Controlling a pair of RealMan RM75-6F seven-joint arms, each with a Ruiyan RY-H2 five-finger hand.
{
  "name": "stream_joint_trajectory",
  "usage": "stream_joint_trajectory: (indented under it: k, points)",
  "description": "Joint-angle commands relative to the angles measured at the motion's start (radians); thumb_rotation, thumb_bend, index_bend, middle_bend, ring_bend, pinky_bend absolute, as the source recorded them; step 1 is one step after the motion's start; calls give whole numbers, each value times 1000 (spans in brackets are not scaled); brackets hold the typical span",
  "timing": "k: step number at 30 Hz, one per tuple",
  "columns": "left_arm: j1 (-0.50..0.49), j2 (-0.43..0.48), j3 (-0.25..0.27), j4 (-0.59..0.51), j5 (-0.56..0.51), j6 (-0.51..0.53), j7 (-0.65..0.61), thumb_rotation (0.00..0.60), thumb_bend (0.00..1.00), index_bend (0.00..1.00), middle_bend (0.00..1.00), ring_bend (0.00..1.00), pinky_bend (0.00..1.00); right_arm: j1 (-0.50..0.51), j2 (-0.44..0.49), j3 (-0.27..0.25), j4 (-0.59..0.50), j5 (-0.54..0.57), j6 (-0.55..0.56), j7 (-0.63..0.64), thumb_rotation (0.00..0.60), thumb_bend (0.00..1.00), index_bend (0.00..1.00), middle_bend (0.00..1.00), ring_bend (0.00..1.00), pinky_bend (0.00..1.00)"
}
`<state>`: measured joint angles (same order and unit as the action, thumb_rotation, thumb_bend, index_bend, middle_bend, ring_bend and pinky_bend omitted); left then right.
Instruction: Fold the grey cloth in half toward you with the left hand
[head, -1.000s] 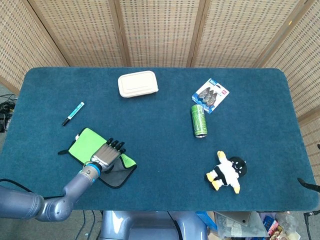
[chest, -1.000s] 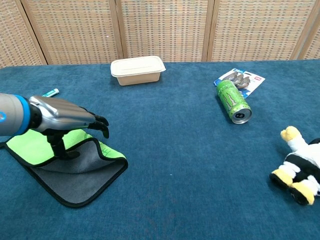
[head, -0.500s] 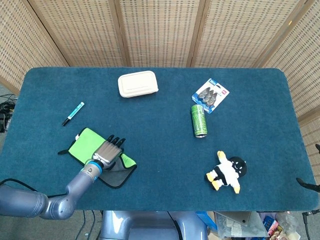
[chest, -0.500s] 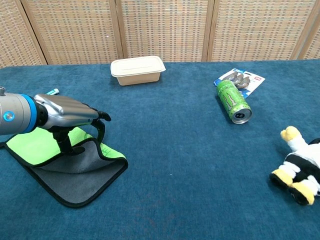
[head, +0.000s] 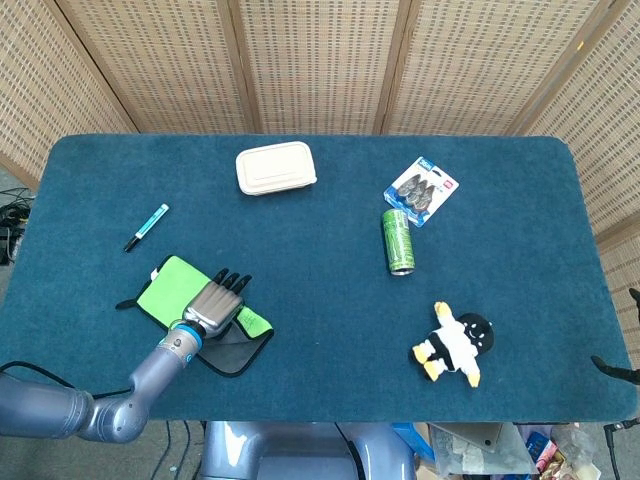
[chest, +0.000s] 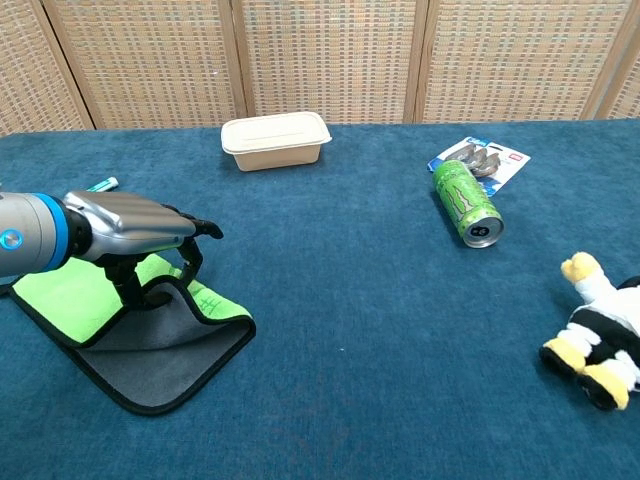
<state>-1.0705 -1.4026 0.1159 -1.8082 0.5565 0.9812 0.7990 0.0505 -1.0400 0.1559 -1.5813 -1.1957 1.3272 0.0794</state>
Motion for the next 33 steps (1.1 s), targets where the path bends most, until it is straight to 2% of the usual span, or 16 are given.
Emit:
stream_joint_trajectory:
  k: [1, 15, 17, 19, 21, 28, 33]
  points:
    - [6, 8, 5, -15, 14, 0, -2, 600, 473, 542, 0, 0, 0, 0, 0, 0, -1, 0, 0, 0, 600, 0, 0, 0, 0, 0]
    - [23, 14, 52, -86, 48, 27, 51, 600, 472, 528, 0, 0, 0, 1, 3, -2, -4, -2, -2, 0, 600, 0, 0, 0, 0, 0]
    - [26, 13, 56, -90, 57, 22, 51, 600, 470, 430, 0, 0, 0, 1, 3, -2, -6, -2, -2, 0, 600, 0, 0, 0, 0, 0]
    - [31, 16, 61, -97, 77, 7, 38, 600, 466, 241, 0, 0, 0, 1, 4, -2, -6, -2, -2, 0, 600, 0, 0, 0, 0, 0]
    - [36, 22, 70, -101, 100, -7, 31, 600, 457, 133, 0, 0, 0, 1, 4, -2, -6, -1, -2, -1, 600, 0, 0, 0, 0, 0]
    - [46, 46, 104, -127, 131, -26, 31, 600, 396, 5, 0, 0, 0, 0, 6, -2, -8, 0, -1, 0, 600, 0, 0, 0, 0, 0]
    - [68, 82, 138, -159, 189, -31, 15, 600, 330, 0, 0, 0, 0, -1, 8, -3, -11, -3, 2, 2, 600, 0, 0, 0, 0, 0]
